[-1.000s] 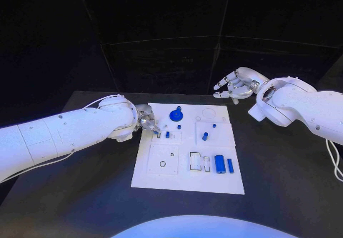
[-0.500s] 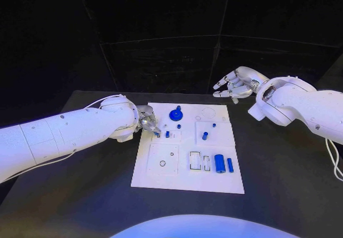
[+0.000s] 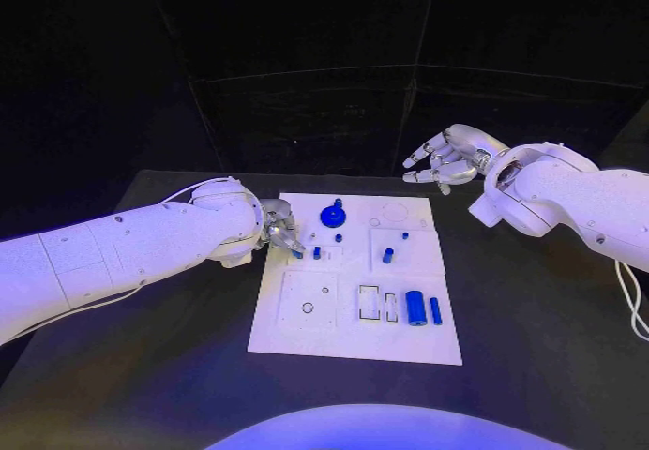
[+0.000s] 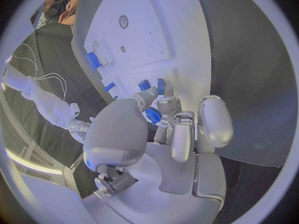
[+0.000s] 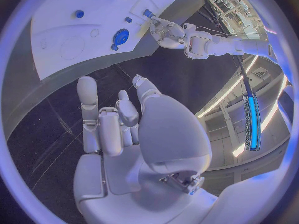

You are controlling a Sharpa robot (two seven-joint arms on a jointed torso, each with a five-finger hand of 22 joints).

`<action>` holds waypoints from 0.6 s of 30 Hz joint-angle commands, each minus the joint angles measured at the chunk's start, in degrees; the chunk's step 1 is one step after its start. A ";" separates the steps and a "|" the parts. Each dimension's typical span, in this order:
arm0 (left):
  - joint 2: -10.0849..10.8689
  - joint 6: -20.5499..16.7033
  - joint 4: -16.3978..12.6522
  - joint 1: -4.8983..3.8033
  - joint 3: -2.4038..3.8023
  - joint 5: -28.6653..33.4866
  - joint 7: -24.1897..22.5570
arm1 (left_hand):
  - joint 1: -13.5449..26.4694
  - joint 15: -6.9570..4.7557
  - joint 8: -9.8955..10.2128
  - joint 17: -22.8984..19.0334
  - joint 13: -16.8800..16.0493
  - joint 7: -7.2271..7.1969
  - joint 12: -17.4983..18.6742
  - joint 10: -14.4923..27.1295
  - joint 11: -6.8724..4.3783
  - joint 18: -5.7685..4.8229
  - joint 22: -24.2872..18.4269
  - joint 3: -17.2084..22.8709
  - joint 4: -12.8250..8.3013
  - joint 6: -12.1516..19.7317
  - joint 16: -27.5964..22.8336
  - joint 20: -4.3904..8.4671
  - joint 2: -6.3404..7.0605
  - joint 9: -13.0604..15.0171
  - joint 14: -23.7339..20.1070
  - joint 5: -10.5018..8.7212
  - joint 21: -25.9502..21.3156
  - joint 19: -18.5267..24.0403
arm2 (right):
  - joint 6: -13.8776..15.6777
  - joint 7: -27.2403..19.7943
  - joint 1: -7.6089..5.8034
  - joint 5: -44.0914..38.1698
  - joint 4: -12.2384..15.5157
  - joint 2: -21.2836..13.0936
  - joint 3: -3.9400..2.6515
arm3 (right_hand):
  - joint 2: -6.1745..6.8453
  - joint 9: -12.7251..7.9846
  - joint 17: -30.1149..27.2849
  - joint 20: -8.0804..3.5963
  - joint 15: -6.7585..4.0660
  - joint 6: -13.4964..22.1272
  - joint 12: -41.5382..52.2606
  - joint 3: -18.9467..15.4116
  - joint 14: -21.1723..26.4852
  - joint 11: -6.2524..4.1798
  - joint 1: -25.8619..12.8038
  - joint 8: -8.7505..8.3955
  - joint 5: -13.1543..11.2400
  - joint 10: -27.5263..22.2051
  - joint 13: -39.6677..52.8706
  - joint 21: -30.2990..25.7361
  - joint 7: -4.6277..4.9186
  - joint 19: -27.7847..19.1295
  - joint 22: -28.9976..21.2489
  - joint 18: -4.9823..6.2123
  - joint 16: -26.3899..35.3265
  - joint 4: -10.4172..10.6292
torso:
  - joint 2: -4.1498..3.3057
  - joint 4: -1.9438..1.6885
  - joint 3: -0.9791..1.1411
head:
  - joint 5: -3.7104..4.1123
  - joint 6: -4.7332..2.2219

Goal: Assemble the parts on the task board

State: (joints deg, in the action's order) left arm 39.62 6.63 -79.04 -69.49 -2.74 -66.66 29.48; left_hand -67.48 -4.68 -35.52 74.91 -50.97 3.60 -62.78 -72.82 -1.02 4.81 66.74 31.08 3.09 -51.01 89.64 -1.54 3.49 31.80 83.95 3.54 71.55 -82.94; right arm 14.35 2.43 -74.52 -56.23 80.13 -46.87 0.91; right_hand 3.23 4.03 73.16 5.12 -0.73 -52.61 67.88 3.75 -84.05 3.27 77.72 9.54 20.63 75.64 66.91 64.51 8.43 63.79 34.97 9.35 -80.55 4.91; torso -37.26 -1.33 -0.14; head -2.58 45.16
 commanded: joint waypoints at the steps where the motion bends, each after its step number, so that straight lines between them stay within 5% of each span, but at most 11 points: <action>1: -0.17 1.40 0.06 0.06 -0.11 -0.42 0.15 | -0.33 0.01 -0.16 15.09 0.08 -0.37 -0.12 -0.48 -0.17 0.13 0.05 7.94 -7.45 0.12 0.36 0.01 0.01 0.08 6.05 0.11 0.25 -0.41 | -0.28 -0.50 -0.12 -0.11 0.03 0.07 -0.04 | -0.43 -0.07 0.03 0.04 -0.29 0.33 -0.15 0.11 -2.49 0.07 0.28 0.17 0.37 -0.36 -0.02 -0.37 0.10 -0.20 -0.01 0.32 0.13 0.16 | -0.04 0.03 0.00 | 0.00 0.07; 18: -0.45 0.02 0.59 0.06 -0.14 -0.42 0.08 | -0.19 0.01 -0.23 15.09 0.16 -0.37 -0.08 -0.52 -0.16 0.12 0.08 8.17 -7.40 0.10 0.36 0.01 0.01 0.11 6.05 0.10 0.26 -0.42 | -0.25 -0.58 -0.12 -0.11 0.03 0.10 -0.04 | -0.43 -0.07 0.03 0.04 -0.29 0.33 -0.15 0.11 -2.49 0.07 0.28 0.17 0.37 -0.36 -0.02 -0.37 0.10 -0.20 -0.01 0.32 0.13 0.16 | 0.00 0.03 -0.02 | 0.29 0.11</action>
State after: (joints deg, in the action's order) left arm 39.19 6.88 -78.46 -69.48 -2.79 -66.68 29.47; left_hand -67.36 -4.68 -35.50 74.91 -50.85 3.61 -62.78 -73.01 -1.21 4.81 66.73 31.32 3.32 -51.01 89.64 -1.54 3.60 31.85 83.94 3.48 71.55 -82.94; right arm 14.32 2.40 -74.52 -56.23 80.13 -46.80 0.91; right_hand 3.23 4.03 73.16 5.12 -0.73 -52.61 67.88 3.75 -84.05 3.27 77.72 9.54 20.63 75.64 66.91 64.51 8.43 63.79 34.97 9.35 -80.55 4.91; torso -37.27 -1.32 -0.14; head -2.32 45.24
